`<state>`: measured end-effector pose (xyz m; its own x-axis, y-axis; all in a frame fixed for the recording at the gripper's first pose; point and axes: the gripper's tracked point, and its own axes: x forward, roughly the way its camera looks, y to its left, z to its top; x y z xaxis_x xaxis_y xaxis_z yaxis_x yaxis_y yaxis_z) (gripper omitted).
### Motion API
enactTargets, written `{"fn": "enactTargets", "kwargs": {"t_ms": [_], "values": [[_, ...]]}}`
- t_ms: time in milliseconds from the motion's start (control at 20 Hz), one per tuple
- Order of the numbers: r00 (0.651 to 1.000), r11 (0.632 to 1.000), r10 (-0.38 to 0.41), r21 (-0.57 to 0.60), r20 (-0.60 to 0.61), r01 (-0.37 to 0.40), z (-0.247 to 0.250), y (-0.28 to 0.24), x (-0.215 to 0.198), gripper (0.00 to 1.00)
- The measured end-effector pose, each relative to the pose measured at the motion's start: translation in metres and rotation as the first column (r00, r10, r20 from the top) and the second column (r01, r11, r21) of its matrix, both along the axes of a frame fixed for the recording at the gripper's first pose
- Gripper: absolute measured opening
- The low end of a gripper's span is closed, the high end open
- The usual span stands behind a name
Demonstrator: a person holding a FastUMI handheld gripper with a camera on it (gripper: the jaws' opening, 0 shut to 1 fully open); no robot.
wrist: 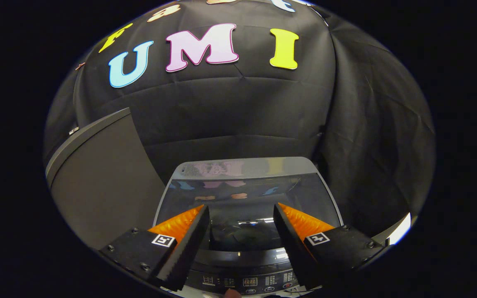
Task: Put the clothes into the washing machine and then close the washing machine lid.
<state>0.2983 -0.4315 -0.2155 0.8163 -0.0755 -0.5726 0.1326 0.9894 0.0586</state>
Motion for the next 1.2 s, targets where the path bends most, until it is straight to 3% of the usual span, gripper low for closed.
{"fn": "enactTargets", "kwargs": {"t_ms": [350, 800, 1200], "values": [[0.971, 1.000, -0.011, -0.001, 0.240, 0.011, 0.129, 0.009, 0.026, 0.99], [0.858, 0.997, 0.053, -0.072, 0.512, -0.018, 0.302, 0.043, 0.042, 0.98], [0.777, 0.999, 0.029, -0.036, 0.628, -0.008, 0.366, 0.048, 0.032, 0.97]]}}
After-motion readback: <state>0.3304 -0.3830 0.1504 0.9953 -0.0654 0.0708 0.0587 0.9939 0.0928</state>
